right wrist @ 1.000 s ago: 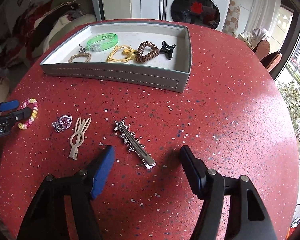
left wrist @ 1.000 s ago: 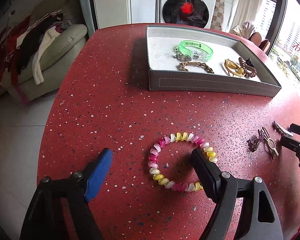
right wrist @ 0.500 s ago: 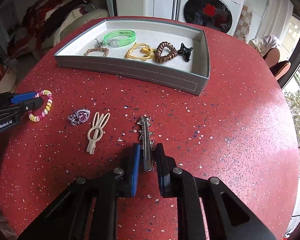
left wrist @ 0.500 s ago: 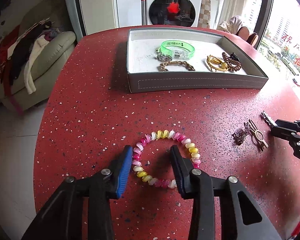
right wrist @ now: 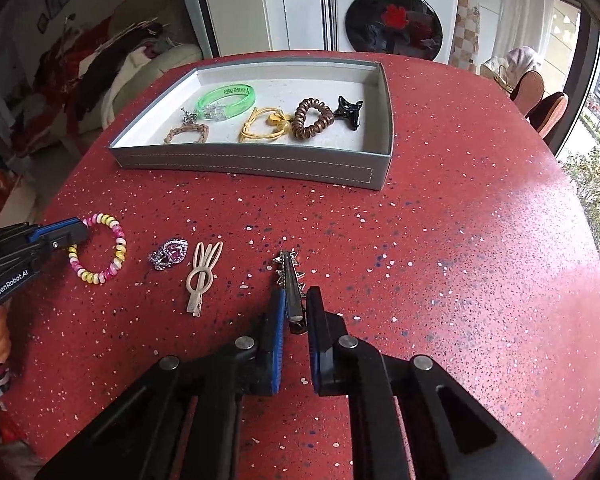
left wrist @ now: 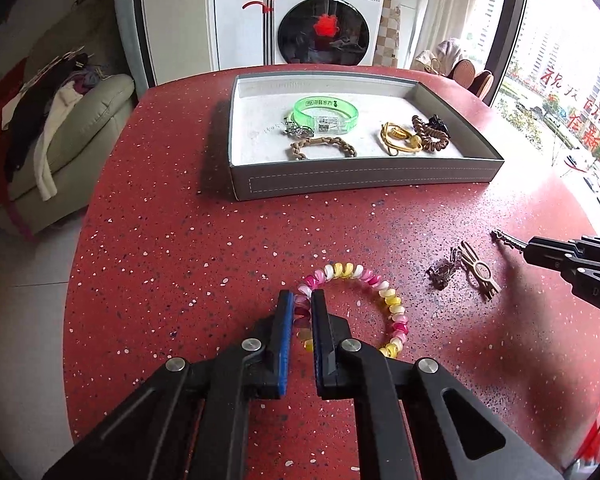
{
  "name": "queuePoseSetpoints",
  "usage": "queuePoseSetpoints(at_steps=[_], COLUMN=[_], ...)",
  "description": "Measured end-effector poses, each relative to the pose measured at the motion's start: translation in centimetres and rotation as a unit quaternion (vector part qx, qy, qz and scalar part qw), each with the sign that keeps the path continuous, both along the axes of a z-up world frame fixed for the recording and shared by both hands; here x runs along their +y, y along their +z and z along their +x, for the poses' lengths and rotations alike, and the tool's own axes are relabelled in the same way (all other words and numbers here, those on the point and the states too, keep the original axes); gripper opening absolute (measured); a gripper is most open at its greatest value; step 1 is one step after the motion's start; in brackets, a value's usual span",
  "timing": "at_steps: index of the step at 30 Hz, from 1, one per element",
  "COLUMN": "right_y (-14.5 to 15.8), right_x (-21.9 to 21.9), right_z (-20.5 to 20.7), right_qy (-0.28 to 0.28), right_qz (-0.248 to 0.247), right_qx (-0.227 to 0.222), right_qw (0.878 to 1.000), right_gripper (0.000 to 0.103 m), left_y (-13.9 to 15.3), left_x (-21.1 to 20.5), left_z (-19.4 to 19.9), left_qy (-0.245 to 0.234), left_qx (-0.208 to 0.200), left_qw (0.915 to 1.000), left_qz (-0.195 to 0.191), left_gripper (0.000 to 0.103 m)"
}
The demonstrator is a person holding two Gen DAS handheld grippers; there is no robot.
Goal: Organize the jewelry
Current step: 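Carry the coil bracelet and silver barrette over the grey tray with both tools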
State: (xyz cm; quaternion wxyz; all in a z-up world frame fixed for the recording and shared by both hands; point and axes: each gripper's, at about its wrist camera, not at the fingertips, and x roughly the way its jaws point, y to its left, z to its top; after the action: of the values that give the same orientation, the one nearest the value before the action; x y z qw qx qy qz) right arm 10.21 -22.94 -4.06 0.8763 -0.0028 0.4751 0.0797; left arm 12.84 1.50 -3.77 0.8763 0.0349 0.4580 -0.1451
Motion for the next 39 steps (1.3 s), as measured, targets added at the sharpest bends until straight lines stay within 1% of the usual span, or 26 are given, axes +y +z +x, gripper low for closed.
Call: queuePoseSetpoints(at_steps=[3,13,16,20,23,27,31,34,39], right_y=[0.2,2.3,3.2,4.6,5.6,7.0,8.1,8.4,8.5], right_x=[-0.1,-1.3,-1.6,-1.8,-1.9,-1.8,-1.5,-1.2,-0.9], right_z=[0.0,-0.2,0.2,1.1,2.2,4.2,6.6,8.5,11.5], right_qy=[-0.005,-0.022,-0.025,-0.026,-0.026,-0.024,-0.019,-0.018,-0.019], right_qz=[0.005,0.051,0.066,0.077,0.085,0.091,0.093,0.094,0.094], right_qx=[-0.005,-0.028,-0.036,-0.048,-0.055,-0.068,-0.075,-0.076,-0.074], right_qw=[1.000,0.998,0.997,0.996,0.995,0.993,0.993,0.993,0.993], right_gripper=[0.012,0.012,0.012,0.012,0.012,0.012,0.012,0.012,0.012], left_y=[0.5,2.8,3.8,5.7,7.3,9.4,11.1,12.0,12.6], left_x=[-0.2,-0.1,-0.1,-0.4,-0.7,-1.6,-2.5,-3.2,-4.2], left_z=[-0.2,-0.5,-0.2,0.3,1.1,2.9,5.2,6.9,9.5], left_qy=[-0.005,-0.002,0.001,0.004,0.003,0.002,0.005,0.006,0.008], left_qx=[-0.005,-0.021,-0.025,-0.042,-0.057,-0.082,-0.095,-0.099,-0.111], left_qw=[1.0000,0.9995,0.9993,0.9985,0.9976,0.9962,0.9950,0.9944,0.9934], left_qz=[-0.003,-0.022,-0.028,-0.034,-0.040,-0.029,-0.030,-0.035,-0.028], left_gripper=[0.028,0.028,0.028,0.028,0.028,0.028,0.028,0.028,0.028])
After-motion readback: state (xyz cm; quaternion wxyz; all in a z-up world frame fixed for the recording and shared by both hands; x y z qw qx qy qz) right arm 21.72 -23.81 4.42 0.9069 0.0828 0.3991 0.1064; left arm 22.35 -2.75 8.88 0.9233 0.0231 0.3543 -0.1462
